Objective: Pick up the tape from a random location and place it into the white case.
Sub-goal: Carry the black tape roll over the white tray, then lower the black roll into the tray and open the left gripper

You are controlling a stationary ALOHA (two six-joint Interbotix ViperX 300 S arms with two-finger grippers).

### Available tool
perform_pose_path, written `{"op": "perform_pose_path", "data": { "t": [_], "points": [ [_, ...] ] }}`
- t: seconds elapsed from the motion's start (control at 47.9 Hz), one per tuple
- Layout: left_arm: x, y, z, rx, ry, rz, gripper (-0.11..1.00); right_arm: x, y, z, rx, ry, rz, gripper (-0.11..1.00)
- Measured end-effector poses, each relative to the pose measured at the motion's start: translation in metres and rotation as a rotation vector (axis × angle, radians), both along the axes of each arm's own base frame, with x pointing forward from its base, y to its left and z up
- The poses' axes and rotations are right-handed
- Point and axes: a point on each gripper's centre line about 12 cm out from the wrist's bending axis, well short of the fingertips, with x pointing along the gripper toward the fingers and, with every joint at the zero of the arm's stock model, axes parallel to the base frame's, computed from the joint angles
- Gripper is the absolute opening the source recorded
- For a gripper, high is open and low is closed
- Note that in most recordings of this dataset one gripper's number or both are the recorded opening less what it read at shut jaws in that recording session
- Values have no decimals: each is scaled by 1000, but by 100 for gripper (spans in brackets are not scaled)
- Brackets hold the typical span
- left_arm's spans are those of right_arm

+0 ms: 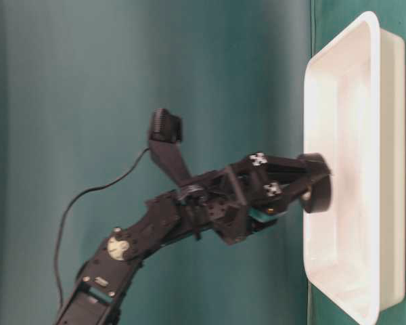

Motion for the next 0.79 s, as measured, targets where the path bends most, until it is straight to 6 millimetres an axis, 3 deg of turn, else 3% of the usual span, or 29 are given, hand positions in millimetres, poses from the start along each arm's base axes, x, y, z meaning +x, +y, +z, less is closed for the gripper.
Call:
{"op": "perform_pose_path", "data": {
  "t": [0.251,0.71,0.793],
  "points": [
    [4,1,-17,-1,6,-3,18,0,-1,-1,-1,3,-3,92],
    [4,0,-19,-2,15,-7,19,1,-1,-1,-3,5,-2,92],
    [3,0,-18,-3,17,-7,36,1,-1,-1,-3,3,-2,92]
  ]
}}
